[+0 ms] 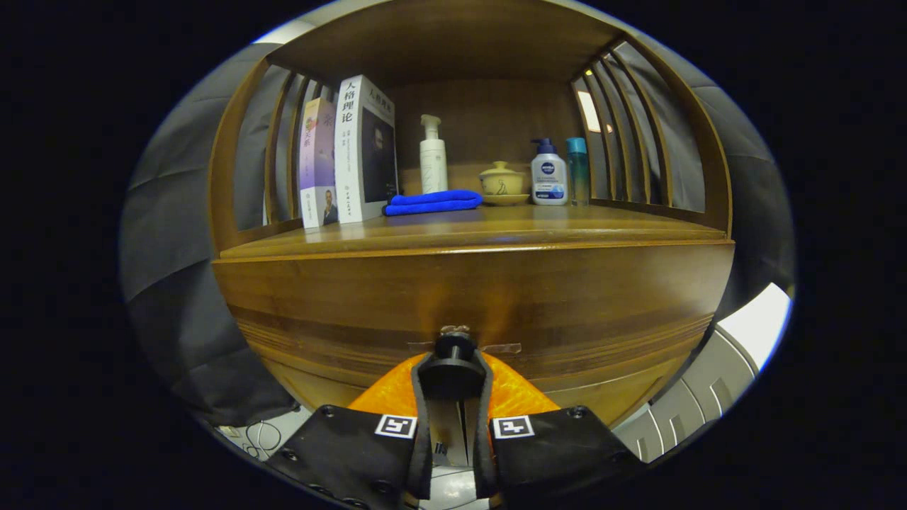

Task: Pull open the drawer, take out the items inside it, and place them on the countertop above the cabinet.

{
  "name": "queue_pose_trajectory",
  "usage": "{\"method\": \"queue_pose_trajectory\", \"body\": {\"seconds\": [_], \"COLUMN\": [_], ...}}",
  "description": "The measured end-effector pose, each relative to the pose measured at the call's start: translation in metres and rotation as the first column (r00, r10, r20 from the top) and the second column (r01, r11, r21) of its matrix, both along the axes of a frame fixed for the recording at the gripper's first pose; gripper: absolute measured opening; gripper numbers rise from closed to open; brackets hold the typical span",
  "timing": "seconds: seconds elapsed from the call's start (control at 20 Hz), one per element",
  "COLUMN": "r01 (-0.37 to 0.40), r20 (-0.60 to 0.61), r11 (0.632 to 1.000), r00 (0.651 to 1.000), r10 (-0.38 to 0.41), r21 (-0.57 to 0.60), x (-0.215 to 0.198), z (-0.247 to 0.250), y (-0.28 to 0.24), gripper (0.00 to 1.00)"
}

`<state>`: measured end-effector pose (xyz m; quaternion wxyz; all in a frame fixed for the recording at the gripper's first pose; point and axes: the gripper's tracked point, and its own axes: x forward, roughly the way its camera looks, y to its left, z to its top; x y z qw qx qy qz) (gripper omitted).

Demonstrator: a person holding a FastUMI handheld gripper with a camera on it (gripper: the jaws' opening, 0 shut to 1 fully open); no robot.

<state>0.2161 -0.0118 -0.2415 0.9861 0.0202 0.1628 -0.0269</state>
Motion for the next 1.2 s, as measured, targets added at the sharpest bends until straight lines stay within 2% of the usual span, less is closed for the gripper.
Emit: {"method": "queue_pose_trajectory", "body": {"seconds": [0.4,1.2], "r01": [-0.02,-0.035], "r20": [-0.007,-0.017], "r11": [1.0,0.999], "r00": [1.0,0.999], "r10": [0.02,0.034], "r21": [-0.011,-0.012], "x": [-0.019,-0.13], "z": [-0.001,-0.006], "y": [0.0,0.012], "gripper": [0.25,0.25]}}
